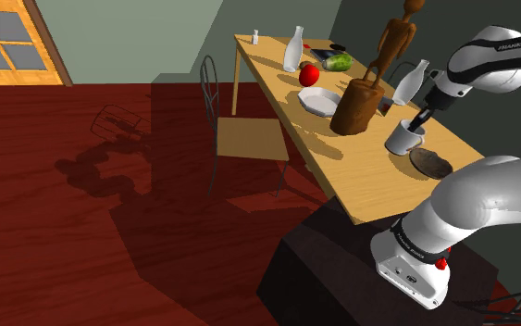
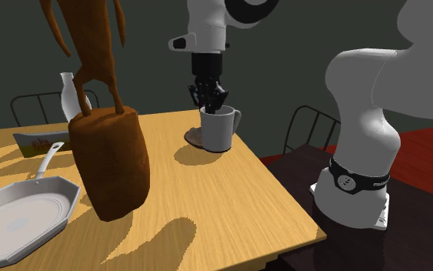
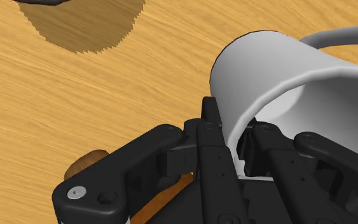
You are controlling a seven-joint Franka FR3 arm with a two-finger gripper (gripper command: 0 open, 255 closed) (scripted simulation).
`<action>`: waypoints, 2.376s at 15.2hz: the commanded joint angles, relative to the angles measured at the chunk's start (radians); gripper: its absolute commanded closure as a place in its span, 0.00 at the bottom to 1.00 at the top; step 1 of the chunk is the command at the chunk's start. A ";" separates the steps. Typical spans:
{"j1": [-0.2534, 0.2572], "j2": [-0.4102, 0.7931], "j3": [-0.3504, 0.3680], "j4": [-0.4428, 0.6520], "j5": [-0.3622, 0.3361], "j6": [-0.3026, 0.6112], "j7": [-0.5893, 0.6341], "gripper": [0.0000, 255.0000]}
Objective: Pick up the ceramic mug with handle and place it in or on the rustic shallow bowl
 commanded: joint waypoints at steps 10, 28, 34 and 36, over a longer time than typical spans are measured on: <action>0.083 0.187 -0.325 0.269 0.062 -0.038 -0.339 1.00; 0.701 0.242 -1.082 0.449 0.071 0.045 -0.507 1.00; 0.793 0.175 -1.186 0.431 -0.014 0.110 -0.456 1.00; 0.793 0.175 -1.186 0.430 -0.014 0.110 -0.456 1.00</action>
